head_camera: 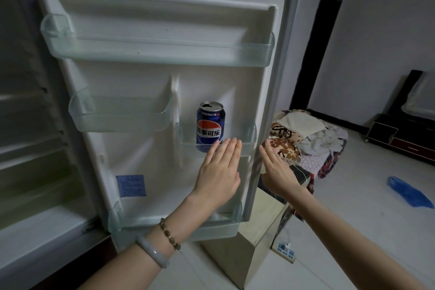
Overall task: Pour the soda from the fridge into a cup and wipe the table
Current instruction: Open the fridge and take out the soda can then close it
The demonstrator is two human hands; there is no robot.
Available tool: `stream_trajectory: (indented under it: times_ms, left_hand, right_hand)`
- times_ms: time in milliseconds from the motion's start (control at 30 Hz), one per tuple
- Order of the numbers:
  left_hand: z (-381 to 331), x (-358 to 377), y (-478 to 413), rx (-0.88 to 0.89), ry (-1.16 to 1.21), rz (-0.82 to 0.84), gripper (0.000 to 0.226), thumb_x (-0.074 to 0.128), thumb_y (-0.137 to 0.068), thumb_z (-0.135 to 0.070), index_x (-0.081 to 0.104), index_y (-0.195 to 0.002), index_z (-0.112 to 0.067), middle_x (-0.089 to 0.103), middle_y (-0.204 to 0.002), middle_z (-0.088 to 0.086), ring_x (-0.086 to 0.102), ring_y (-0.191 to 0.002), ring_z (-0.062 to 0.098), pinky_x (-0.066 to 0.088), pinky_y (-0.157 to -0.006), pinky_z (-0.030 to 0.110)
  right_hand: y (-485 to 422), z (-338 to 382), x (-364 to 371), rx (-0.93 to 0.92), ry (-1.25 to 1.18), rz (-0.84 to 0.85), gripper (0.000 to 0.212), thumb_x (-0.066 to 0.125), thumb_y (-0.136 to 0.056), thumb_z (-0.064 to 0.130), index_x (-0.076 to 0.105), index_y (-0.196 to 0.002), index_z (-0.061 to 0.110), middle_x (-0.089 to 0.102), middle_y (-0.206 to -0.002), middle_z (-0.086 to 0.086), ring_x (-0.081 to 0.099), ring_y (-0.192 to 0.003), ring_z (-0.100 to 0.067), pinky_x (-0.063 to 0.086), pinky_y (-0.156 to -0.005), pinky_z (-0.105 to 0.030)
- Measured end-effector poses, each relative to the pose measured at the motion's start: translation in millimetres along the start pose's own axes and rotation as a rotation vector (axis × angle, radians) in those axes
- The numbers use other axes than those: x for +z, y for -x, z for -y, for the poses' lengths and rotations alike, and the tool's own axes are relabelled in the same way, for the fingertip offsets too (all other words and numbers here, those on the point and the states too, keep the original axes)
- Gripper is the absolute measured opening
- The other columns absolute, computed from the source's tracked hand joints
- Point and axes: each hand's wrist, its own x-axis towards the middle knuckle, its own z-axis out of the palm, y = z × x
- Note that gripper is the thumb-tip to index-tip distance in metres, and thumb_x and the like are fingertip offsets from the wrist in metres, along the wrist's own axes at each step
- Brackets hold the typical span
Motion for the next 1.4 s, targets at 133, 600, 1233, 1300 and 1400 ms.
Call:
stream_trajectory:
  times_ms: [133,600,1233,1300,1400]
  left_hand:
    - [4.6,-2.0,3.2,0.038,0.010,0.011,0.072,0.062,-0.082,-0.032,0.035,-0.142,-0.004,0.042,-0.145,0.013,0.038,-0.136,0.024,0.024,-0.114,0.044]
    - [48.3,-58.2,-19.1,-0.405,0.609,-0.220,0.067,0.069,-0.083,-0.024,0.038,-0.139,-0.003,0.042,-0.141,0.012,0.036,-0.132,0.022,0.020,-0.107,0.017]
    - [70.7,-48.5,-68.2,-0.808,0.708,0.141,0.067,0.083,-0.052,-0.049,0.063,-0.106,-0.017,0.069,-0.107,0.003,0.064,-0.097,0.022,0.053,-0.083,0.035]
    - [70.2,-53.8,-68.9,-0.798,0.735,0.085,0.063,0.082,-0.053,-0.048,0.062,-0.104,-0.018,0.069,-0.104,0.001,0.063,-0.095,0.020,0.054,-0.081,0.035]
    - [70.0,-67.0,-70.2,-0.765,0.800,0.039,0.066,0.079,-0.046,-0.049,0.062,-0.103,-0.019,0.069,-0.103,-0.001,0.064,-0.094,0.019,0.054,-0.083,0.038]
  right_hand:
    - [4.2,-1.5,-6.5,-0.015,-0.008,-0.003,0.071,0.040,-0.088,0.004,0.007,-0.149,0.014,-0.005,-0.156,-0.009,0.000,-0.144,-0.020,0.014,-0.117,-0.036]
    - [-18.6,65.6,-119.3,-0.098,-0.547,-0.193,0.045,0.044,-0.088,0.002,0.049,-0.132,0.008,0.060,-0.125,-0.009,0.057,-0.114,-0.019,0.043,-0.100,-0.028]
    - [-50.9,107.5,-132.4,0.152,-1.013,0.268,0.040,0.035,-0.079,-0.010,0.061,-0.100,0.012,0.064,-0.115,-0.017,0.054,-0.116,-0.029,0.045,-0.096,-0.040]
    - [-48.8,107.0,-137.7,0.120,-1.036,0.234,0.045,0.034,-0.079,-0.012,0.060,-0.107,0.013,0.063,-0.117,-0.015,0.054,-0.117,-0.027,0.044,-0.098,-0.040]
    - [-41.7,108.1,-149.9,0.041,-1.025,0.190,0.054,0.033,-0.079,-0.014,0.056,-0.123,0.007,0.062,-0.120,-0.011,0.054,-0.115,-0.021,0.046,-0.088,-0.026]
